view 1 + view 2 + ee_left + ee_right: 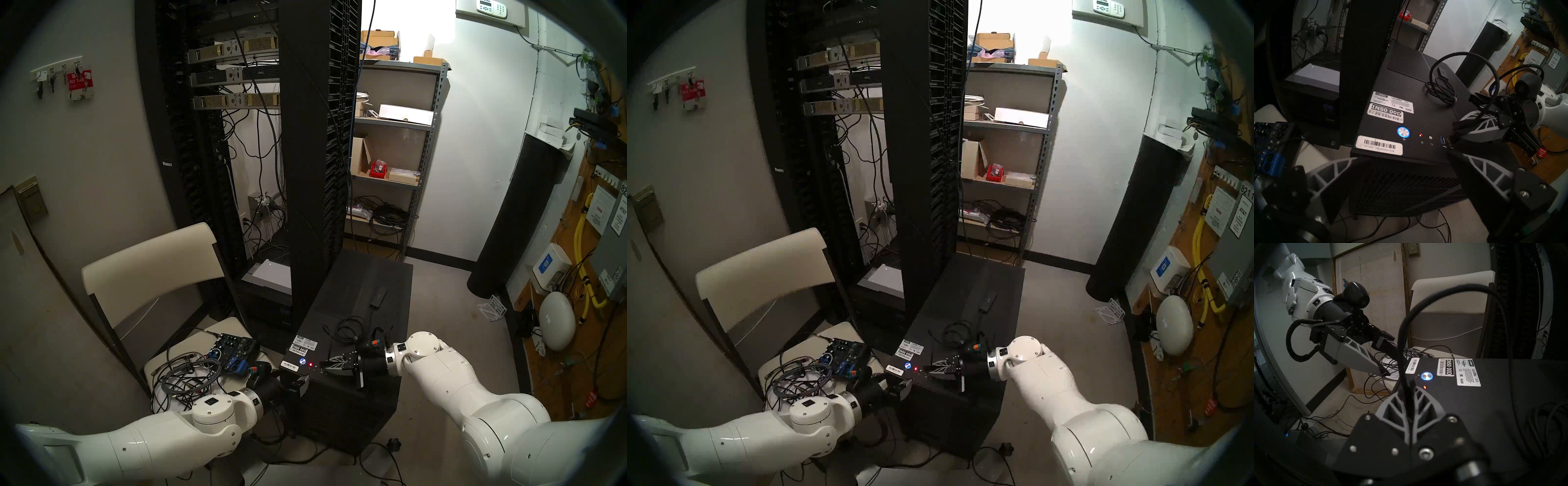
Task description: Insert the cable into the workstation's USB slot
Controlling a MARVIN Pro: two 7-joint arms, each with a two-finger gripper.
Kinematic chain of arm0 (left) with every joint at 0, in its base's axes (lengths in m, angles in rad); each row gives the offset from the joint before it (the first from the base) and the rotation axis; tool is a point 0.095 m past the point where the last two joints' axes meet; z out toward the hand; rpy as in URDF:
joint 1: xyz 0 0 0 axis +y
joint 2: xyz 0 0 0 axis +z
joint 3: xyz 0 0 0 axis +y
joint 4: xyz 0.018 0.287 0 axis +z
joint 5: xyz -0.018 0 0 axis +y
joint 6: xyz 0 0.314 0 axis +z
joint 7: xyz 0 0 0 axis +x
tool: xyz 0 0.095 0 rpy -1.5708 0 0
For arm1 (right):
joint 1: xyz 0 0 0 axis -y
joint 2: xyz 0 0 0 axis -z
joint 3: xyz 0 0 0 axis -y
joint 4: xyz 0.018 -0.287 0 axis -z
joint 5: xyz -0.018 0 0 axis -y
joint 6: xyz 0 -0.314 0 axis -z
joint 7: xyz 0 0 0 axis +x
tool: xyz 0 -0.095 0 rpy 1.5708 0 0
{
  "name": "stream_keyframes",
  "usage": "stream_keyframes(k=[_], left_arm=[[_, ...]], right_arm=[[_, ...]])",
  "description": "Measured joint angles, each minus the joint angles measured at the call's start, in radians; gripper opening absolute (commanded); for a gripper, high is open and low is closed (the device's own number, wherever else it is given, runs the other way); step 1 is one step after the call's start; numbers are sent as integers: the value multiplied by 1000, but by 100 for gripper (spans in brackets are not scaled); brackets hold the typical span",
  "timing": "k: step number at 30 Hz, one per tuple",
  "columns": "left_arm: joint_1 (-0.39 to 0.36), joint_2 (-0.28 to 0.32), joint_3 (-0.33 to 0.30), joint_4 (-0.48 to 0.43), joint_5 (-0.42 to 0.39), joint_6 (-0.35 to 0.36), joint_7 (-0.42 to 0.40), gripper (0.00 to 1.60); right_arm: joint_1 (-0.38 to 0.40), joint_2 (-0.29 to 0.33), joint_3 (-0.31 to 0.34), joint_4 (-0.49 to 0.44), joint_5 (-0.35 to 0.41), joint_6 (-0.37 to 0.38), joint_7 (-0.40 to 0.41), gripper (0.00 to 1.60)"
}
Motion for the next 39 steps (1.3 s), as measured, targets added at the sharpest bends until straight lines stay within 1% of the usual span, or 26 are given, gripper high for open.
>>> stream_keyframes(k=[27, 28, 29, 31, 33, 34, 35, 39], left_arm=[[-2, 4, -3, -18, 10, 19, 11, 160], [-2, 4, -3, -18, 10, 20, 11, 160], [-2, 5, -3, -19, 11, 20, 12, 160], [-2, 5, -4, -21, 11, 21, 12, 160], [-2, 5, -4, -23, 12, 21, 12, 160], [-2, 5, -5, -23, 13, 21, 12, 160], [-2, 5, -5, -25, 13, 21, 12, 160], [-15, 1, -18, -42, 19, 15, 8, 160]], right_arm=[[2, 16, -32, 3, 40, 15, 2, 0], [2, 17, -33, 2, 41, 15, 2, 2], [2, 17, -34, 2, 42, 15, 2, 18], [2, 18, -36, 1, 44, 15, 1, 20], [2, 19, -37, 0, 45, 15, 0, 33], [2, 20, -38, 0, 46, 14, 0, 49], [2, 20, -39, -1, 47, 14, 0, 55], [0, 22, -42, -3, 48, 13, -2, 55]])
